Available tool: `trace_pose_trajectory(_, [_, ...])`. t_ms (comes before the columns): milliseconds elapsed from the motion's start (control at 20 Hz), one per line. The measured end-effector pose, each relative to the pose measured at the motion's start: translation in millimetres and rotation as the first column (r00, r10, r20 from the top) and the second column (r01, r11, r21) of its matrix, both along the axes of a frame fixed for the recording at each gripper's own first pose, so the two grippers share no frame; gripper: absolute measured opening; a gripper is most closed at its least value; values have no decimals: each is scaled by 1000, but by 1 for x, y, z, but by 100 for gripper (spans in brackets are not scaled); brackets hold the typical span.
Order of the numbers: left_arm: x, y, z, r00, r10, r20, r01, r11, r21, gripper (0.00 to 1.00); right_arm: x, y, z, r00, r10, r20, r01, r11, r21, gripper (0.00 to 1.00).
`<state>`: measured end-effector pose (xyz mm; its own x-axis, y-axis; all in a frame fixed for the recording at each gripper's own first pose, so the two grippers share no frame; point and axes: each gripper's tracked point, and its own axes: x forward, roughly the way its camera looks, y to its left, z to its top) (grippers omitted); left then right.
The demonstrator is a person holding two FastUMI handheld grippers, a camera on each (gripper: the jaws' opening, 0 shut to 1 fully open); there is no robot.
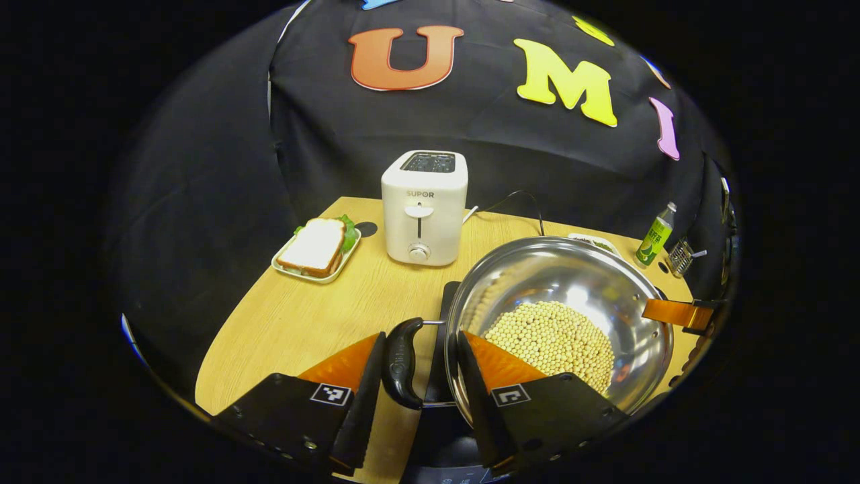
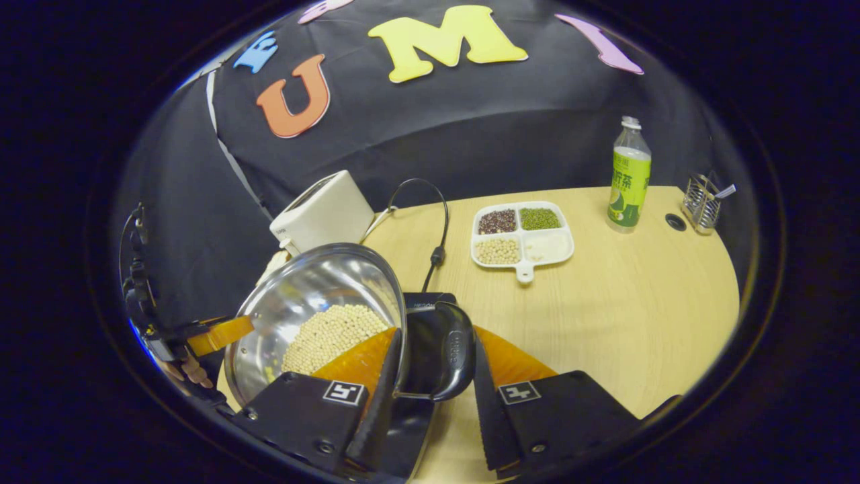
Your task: First push the handle of the pot to place it horizontally, then grasp the pot with both hands and set it on the induction cooktop.
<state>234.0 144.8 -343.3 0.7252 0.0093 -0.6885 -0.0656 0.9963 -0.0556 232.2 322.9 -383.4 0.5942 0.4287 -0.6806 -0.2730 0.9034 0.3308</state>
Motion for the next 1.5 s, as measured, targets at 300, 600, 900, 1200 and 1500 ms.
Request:
trace_pose_trajectory(300, [-2,0,-15,998,57,-20,-58,998,-30,77,-5,-11,11,998,10,56,-11,1000,27,68])
trace_pose_trajectory(600, [-13,12,8,997,73,39,-72,997,-12,93,-18,-52,36,988,-32,153,33,999,-2,94])
trace_pose_trajectory(900, [-35,11,49,988,78,137,-79,997,4,96,-60,-100,81,953,-90,288,103,994,-30,90])
trace_pose_trajectory(1200, [-67,-14,112,960,45,276,-56,998,33,96,-116,-145,132,890,-171,423,189,982,0,96])
trace_pose_trajectory(1500, [-108,-68,192,887,21,461,-10,1000,-27,96,-166,-193,174,832,-251,495,262,964,49,99])
